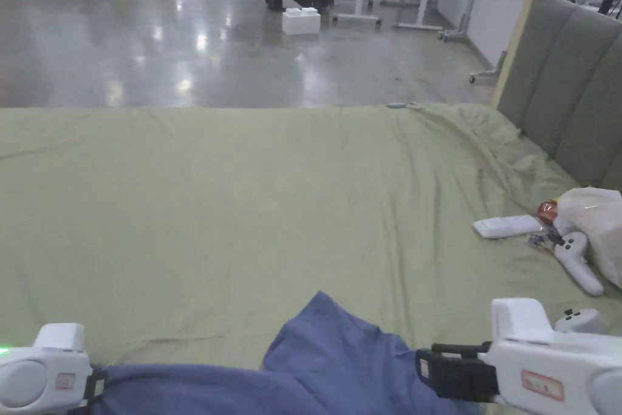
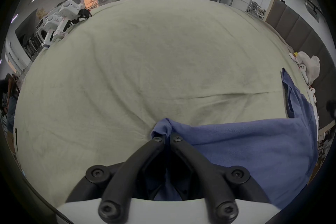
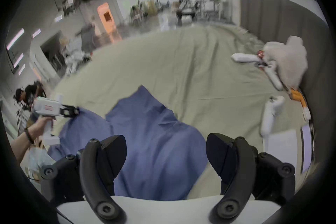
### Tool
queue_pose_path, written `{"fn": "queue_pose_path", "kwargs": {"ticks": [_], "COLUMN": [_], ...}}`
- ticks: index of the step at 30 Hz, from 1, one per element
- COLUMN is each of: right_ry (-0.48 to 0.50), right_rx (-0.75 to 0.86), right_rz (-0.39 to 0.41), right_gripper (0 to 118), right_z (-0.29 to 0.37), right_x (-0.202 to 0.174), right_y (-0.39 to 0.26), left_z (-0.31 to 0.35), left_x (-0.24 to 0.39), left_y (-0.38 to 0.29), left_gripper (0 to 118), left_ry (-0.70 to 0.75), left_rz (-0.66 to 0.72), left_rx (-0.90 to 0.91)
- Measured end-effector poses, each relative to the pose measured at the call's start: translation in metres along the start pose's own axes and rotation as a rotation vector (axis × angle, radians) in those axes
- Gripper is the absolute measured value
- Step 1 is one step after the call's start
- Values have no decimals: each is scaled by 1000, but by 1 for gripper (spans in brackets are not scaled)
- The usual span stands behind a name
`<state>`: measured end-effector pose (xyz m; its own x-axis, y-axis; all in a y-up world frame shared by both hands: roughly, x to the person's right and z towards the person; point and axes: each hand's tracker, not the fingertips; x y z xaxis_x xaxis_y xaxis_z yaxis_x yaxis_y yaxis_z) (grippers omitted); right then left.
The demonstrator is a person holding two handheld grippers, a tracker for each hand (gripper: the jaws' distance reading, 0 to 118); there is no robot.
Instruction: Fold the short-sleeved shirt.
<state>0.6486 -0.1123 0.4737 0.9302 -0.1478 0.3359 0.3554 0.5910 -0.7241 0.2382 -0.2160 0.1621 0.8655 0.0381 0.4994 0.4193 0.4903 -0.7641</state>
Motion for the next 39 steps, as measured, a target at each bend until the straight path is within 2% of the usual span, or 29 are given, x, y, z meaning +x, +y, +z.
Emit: {"fn": "queue_pose_path", "kwargs": {"ticks": [4,6,10,11,12,13,14,15,16,17,20,24,31,35,39], "right_ry": [-33,-70,-135,-148,-143,-129,-116,-92,-77,-93,-7,30,-27,-72,-98], "right_rx": [-215,-294,-417,-387,-364,-349,-321,-296,-281,-210,-90,115,495,641,729], "right_rz": [11,26,141,178,164,150,146,143,143,133,58,29,-14,-49,-45], "right_gripper": [92,86,76,65,65,60,47,19,0,0,0,0,0,0,0], "right_z": [-88,-121,-158,-157,-152,-146,-136,-130,-121,-107,-56,39,205,267,302], "right_x": [9,10,0,-3,-4,-4,-7,-6,-5,-4,6,11,9,5,-6], "right_y": [47,57,48,46,48,47,44,42,40,37,31,18,1,9,29], "left_z": [-2,-3,-4,-3,-3,-2,0,4,11,29,98,201,363,424,467], "left_x": [7,9,5,3,3,2,1,1,-1,-2,-13,-38,-52,-47,-36], "left_y": [6,6,6,5,4,4,5,6,3,-3,-21,-38,-61,-57,-44], "left_gripper": [0,0,0,0,0,0,0,0,0,0,0,0,0,0,0], "left_ry": [23,34,27,18,14,12,10,10,8,0,-85,-182,-210,-177,-163], "left_rz": [-32,-51,-70,-48,-33,-29,-23,-16,-3,15,46,115,110,75,64], "left_rx": [-35,-42,-40,-33,-27,-25,-26,-23,5,77,253,466,729,841,932]}}
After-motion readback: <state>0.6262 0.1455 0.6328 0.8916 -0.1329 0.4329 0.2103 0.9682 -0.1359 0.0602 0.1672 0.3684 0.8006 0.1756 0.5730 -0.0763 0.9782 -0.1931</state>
